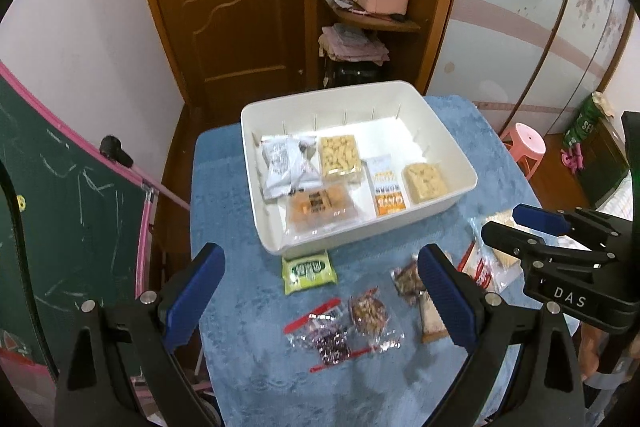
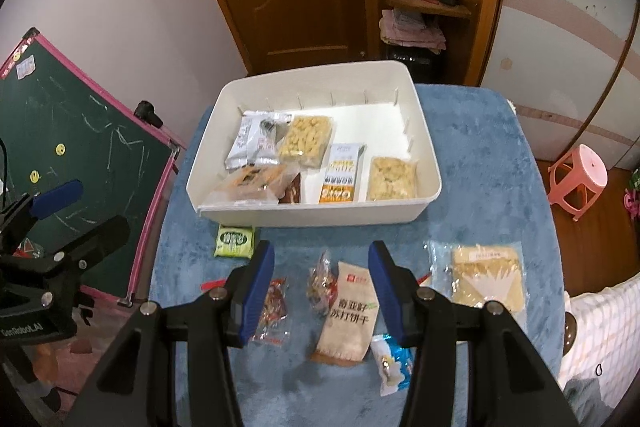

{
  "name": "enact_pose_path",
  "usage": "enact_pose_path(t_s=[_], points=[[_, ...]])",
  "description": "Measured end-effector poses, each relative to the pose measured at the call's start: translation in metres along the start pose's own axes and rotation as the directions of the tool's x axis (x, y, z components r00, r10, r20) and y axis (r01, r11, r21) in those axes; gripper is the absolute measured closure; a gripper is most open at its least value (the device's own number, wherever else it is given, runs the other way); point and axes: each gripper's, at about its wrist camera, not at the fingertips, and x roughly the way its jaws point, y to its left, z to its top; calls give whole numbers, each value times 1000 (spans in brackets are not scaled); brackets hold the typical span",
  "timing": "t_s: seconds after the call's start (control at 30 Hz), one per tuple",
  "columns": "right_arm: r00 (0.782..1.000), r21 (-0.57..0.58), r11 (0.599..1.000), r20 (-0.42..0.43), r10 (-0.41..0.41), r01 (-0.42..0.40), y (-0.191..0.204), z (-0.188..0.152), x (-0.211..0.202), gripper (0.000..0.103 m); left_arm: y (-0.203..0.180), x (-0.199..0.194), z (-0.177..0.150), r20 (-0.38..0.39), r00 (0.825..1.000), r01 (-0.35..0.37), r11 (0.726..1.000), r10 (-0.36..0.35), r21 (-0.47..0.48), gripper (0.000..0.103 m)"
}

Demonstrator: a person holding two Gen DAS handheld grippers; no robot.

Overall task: Organize snacks
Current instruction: 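Withdraw both tools from the tray toward the remaining snacks, then grasp the red-topped dried-fruit bag with the left tool while the right grasps the nut bag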

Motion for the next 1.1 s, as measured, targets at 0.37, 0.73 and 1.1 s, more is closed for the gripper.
enact_pose_path(t_s=[0.37,0.73,1.1], points=[[997,-10,1000,-76,-14,13,2,-31,24,53,30,27,-43,-95,995,-37,990,24,-138,6],[986,-48,999,-166,0,-8,2,-45,63,53,59,116,-112,-360,927,-19,947,-103,-321,14],[965,-51,996,-255,57,-72,-7,-44,111,54,49,175,-155,-478,862,-38,917,-171,-398,24]])
